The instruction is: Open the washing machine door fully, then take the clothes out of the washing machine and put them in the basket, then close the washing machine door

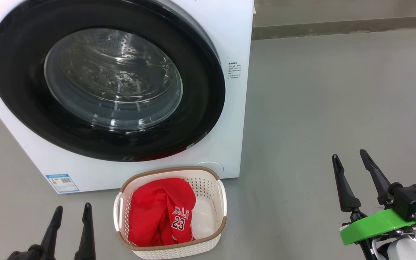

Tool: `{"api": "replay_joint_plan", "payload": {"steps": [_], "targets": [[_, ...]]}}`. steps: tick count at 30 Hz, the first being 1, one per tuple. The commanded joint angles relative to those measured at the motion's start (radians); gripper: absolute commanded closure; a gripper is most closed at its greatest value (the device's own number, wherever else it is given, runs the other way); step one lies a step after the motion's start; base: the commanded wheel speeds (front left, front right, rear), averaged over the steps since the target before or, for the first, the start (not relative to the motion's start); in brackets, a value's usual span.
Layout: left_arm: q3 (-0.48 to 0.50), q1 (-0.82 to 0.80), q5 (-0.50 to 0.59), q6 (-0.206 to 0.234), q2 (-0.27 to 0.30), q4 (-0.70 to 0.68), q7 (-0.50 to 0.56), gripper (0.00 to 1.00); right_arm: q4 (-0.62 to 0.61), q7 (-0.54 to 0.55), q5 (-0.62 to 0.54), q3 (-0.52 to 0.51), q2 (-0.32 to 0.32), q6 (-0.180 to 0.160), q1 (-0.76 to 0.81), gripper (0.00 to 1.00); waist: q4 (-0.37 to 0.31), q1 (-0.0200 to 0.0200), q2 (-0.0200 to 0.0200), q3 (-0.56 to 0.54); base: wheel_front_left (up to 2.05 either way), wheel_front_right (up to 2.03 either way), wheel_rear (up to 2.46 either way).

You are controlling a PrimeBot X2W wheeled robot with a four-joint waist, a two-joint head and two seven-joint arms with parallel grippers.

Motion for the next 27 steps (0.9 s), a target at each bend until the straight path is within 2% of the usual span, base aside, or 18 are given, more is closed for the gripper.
{"api": "replay_joint_plan", "payload": {"steps": [1, 9, 10, 17, 21, 27], "targets": [[0.033, -0.006, 0.006, -0.006, 0.020, -0.030, -0.008, 0.00, -0.034, -0.005, -0.013, 0.013, -0.006, -0.001, -0.010, 0.00, 0.003, 0.0000, 0.0000, -0.002, 0.00, 0.00, 0.00], [0.023, -0.001, 0.005, -0.006, 0.024, -0.049, -0.008, 0.00, -0.042, -0.005, -0.017, 0.010, 0.000, -0.001, 0.003, 0.00, 0.008, 0.0000, 0.0000, -0.002, 0.00, 0.00, 0.00], [-0.009, 0.019, 0.002, 0.000, 0.004, -0.022, 0.000, 1.00, -0.012, 0.000, -0.015, -0.003, 0.004, 0.000, 0.019, 1.00, 0.008, 0.0000, 0.0000, -0.002, 0.00, 0.00, 0.00], [-0.015, 0.018, -0.025, 0.002, -0.016, 0.033, 0.018, 1.00, 0.043, 0.011, 0.013, 0.001, 0.016, 0.000, 0.044, 1.00, 0.010, 0.0002, 0.0000, -0.001, 0.00, 0.00, 0.00], [-0.014, 0.014, -0.068, 0.001, -0.016, 0.033, 0.030, 1.00, 0.041, 0.024, 0.056, -0.002, 0.017, 0.000, 0.043, 1.00, 0.010, 0.0023, 0.0000, -0.002, 0.00, 0.00, 0.00], [-0.015, 0.008, -0.133, 0.001, -0.015, 0.033, 0.046, 1.00, 0.039, 0.040, 0.122, -0.006, 0.018, 0.000, 0.040, 1.00, 0.011, 0.0001, 0.0000, 0.003, 0.00, 0.00, 0.00]]}}
